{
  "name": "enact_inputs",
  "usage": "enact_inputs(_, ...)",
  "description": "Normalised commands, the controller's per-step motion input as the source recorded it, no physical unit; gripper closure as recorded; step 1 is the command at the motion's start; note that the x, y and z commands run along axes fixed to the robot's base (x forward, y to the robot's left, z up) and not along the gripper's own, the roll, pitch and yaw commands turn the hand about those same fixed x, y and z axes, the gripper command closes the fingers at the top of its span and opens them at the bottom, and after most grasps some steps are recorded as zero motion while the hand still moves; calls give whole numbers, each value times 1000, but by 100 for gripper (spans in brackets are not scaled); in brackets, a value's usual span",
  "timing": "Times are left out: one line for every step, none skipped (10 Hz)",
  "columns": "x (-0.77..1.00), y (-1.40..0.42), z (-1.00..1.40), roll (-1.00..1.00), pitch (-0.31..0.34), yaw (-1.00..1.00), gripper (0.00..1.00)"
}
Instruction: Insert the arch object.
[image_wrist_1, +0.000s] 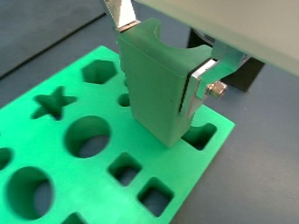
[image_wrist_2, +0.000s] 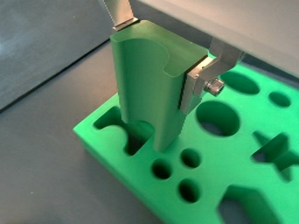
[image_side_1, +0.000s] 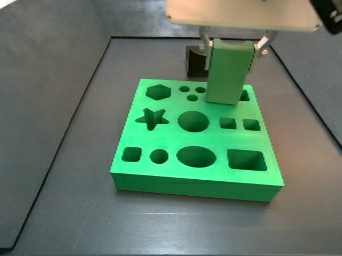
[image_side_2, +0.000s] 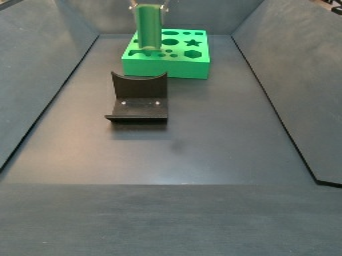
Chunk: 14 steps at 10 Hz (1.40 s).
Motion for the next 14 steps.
enact_inputs(337, 311, -191, 97, 0, 23, 100)
enact_inputs(383, 283, -200, 100, 0, 203, 100)
enact_inputs(326, 206, -283, 54, 0, 203, 100)
enact_inputs(229, 0, -354, 89, -13, 200, 100)
enact_inputs(180, -103, -437, 114, -29, 174, 100)
enact_inputs(23, -286, -417, 124, -29, 71, 100)
enact_inputs(0, -334, -306, 43, -6, 20, 100)
enact_inputs(0, -80, -543, 43, -67, 74, 100)
enact_inputs(0, 34, -720, 269, -90, 160, 100)
enact_inputs(0, 46, -723, 267, -84, 163, 100)
enact_inputs(0, 3, -666, 113, 0, 0, 100)
enact_inputs(0, 0, -720, 46, 0, -37, 100)
enact_inputs(20, 0, -940, -51, 0, -174, 100)
enact_inputs(34, 0, -914, -107, 0, -231, 100)
